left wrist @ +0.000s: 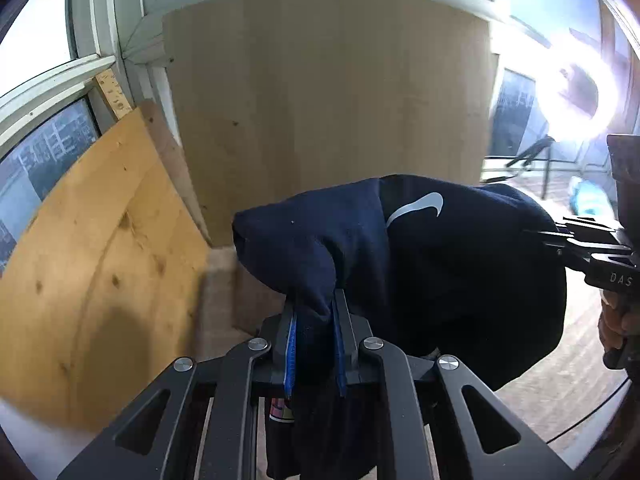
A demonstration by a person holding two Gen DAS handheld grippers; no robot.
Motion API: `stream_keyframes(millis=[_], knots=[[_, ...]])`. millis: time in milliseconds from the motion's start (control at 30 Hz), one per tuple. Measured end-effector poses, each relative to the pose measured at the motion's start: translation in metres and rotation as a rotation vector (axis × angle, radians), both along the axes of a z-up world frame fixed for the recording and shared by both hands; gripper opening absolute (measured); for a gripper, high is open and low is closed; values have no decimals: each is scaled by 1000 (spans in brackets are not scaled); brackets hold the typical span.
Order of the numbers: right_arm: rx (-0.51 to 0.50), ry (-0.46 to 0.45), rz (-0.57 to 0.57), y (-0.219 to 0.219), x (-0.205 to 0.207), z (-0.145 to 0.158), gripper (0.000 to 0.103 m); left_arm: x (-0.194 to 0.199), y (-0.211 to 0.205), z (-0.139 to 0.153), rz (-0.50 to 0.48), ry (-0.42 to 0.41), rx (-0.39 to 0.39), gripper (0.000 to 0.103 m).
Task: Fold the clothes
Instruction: 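Lift the folded sweatshirt with both grippers and carry it toward the wooden board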
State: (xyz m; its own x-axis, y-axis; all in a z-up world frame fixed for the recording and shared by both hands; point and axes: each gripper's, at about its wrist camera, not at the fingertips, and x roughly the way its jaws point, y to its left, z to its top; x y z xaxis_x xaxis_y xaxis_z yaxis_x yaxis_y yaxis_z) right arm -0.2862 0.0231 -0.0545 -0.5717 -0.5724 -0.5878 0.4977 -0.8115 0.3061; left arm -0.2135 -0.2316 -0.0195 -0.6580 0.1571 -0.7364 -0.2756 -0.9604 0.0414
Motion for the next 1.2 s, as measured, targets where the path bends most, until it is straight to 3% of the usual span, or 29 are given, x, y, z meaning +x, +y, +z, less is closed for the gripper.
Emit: stream_keyframes(millis=[167, 333, 367, 433, 500, 633, 733, 833, 900, 967, 1033, 1100, 1200], knots=[[-2, -82, -34, -26, -59, -39, 14, -57, -34, -41, 2, -55, 1, 14], [99, -263, -9, -38, -102, -104, 18, -113, -64, -126, 122, -283, -51, 23], [108, -285, -8, -35, -106, -110, 20, -114, -71, -128, 141, -286, -30, 26], [99, -298, -26, -19, -106, -106, 37, -108, -81, -118, 161, -243, 5, 26], [85, -299, -66, 4, -100, -92, 39, -97, -84, -97, 172, -165, 4, 25], [37, -151, -84, 11, -95, -51, 39, -90, -78, -59, 131, -22, 14, 26], [39, -131, -26, -13, -117, -48, 38, -115, -66, -78, 102, -59, 23, 26], [153, -193, 23, -37, -144, -83, 36, -145, -54, -119, 112, -167, 0, 28], [266, -229, -32, -37, -159, -105, 37, -147, -55, -131, 134, -192, -16, 28], [200, -256, -81, -18, -159, -101, 37, -142, -59, -132, 151, -181, -25, 26], [154, -213, -113, -4, -145, -82, 37, -134, -61, -128, 157, -159, -23, 24], [70, -172, -111, 7, -123, -61, 37, -115, -56, -108, 115, -110, 20, 24], [-18, -178, -81, 10, -90, -55, 37, -92, -31, -107, 4, -126, 86, 24]])
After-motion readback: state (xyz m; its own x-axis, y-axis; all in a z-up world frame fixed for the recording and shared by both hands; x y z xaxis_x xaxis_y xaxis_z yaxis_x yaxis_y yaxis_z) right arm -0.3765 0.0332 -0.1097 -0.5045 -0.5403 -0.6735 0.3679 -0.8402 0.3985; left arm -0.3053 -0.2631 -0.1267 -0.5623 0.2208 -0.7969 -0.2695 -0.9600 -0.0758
